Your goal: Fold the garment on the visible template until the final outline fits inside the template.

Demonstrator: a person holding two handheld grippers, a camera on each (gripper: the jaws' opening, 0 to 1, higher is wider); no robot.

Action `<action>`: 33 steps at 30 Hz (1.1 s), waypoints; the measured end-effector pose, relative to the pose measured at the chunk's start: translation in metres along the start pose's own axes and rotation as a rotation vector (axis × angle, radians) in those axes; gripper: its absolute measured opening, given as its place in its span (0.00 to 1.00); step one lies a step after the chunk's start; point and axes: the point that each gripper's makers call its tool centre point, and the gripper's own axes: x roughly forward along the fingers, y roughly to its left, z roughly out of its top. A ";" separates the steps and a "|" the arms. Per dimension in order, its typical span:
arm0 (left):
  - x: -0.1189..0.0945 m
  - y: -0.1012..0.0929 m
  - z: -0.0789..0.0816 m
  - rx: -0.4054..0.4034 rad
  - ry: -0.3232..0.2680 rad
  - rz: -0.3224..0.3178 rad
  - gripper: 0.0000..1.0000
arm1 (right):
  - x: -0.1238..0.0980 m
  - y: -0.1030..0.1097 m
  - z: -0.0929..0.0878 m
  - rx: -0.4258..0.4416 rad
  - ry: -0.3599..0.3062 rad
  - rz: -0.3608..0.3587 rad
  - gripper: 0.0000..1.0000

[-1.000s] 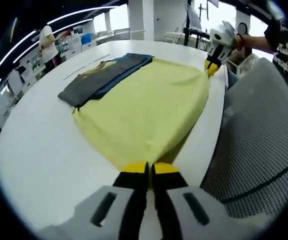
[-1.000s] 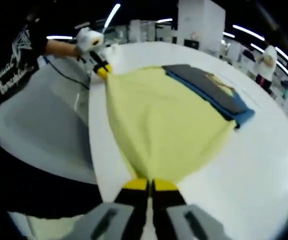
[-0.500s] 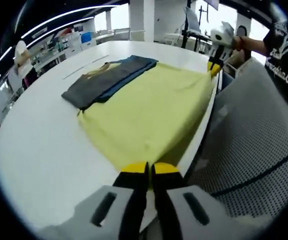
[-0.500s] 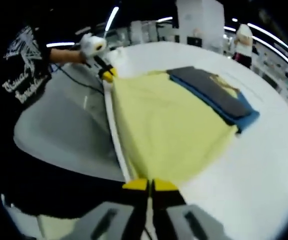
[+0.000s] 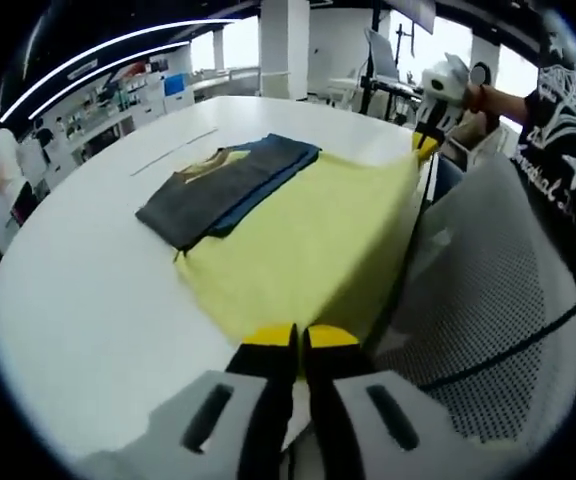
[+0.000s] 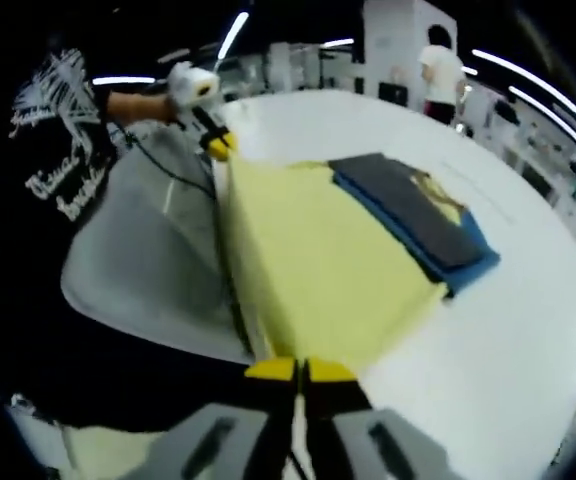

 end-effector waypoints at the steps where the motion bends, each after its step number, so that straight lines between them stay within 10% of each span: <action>1: -0.002 0.004 0.005 0.004 -0.013 0.019 0.00 | -0.004 -0.007 0.007 -0.010 -0.024 -0.032 0.00; 21: 0.002 0.086 0.110 0.162 -0.134 0.134 0.00 | -0.026 -0.112 0.074 -0.071 -0.174 -0.301 0.00; 33: 0.024 0.125 0.140 0.171 -0.170 0.168 0.00 | -0.020 -0.168 0.099 -0.073 -0.208 -0.375 0.00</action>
